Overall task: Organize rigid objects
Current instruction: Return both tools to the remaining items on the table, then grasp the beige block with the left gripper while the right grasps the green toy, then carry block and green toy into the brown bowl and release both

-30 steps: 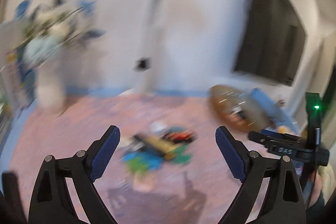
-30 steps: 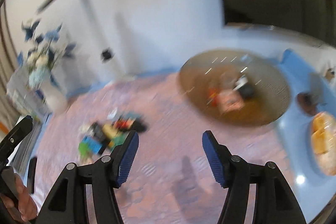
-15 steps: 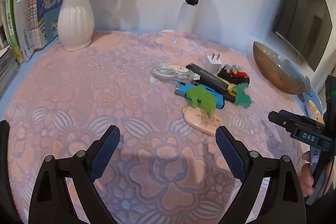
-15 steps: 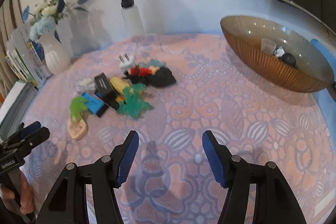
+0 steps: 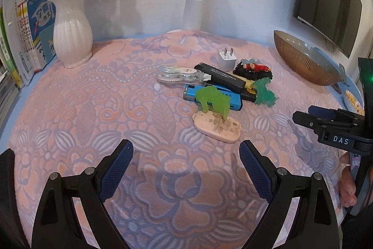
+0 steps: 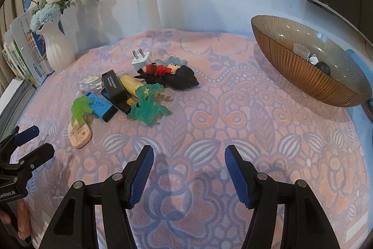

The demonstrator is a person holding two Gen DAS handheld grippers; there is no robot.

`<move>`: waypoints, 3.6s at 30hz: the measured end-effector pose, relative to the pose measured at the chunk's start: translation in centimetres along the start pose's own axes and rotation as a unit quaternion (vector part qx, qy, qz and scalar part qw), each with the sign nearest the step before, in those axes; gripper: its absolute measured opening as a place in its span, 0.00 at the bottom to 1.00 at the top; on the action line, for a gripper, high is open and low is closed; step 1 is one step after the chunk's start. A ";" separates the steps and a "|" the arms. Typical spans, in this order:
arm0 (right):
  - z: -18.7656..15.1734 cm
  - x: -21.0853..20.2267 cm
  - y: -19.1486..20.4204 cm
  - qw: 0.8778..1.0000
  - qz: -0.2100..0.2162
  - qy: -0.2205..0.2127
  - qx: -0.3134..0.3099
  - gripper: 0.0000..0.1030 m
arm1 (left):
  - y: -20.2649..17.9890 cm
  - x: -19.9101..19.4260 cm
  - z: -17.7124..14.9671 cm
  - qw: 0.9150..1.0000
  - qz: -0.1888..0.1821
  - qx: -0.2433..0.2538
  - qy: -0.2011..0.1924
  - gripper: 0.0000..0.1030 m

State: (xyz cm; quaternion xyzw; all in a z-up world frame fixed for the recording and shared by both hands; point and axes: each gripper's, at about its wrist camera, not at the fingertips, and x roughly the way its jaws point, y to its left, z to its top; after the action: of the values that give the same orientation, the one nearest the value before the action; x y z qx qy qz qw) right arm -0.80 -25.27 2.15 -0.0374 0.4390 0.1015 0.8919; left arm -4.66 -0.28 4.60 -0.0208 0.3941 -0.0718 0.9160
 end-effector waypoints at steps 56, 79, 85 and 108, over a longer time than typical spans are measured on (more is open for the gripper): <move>4.0 3.8 4.6 0.998 0.040 0.016 -0.044 0.39 | -1.2 4.9 1.6 0.998 0.028 0.013 0.058 0.34; -4.1 -3.0 1.2 0.996 0.076 0.033 -0.037 0.37 | 0.3 1.0 -2.2 0.999 0.022 -0.005 0.045 0.42; -3.9 -3.2 0.9 0.996 0.085 0.034 -0.023 0.59 | 0.3 1.2 -2.1 0.999 0.017 -0.003 0.047 0.44; 4.1 -14.0 -7.3 0.991 -0.033 -0.131 0.021 0.45 | -11.8 -5.6 8.0 0.988 0.003 0.089 -0.124 0.30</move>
State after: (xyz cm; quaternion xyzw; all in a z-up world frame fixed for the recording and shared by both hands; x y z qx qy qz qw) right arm -4.35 -33.81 15.56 -0.0198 0.3191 0.0674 0.9451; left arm -4.00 -11.23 15.26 0.0538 0.2691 -0.1005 0.9564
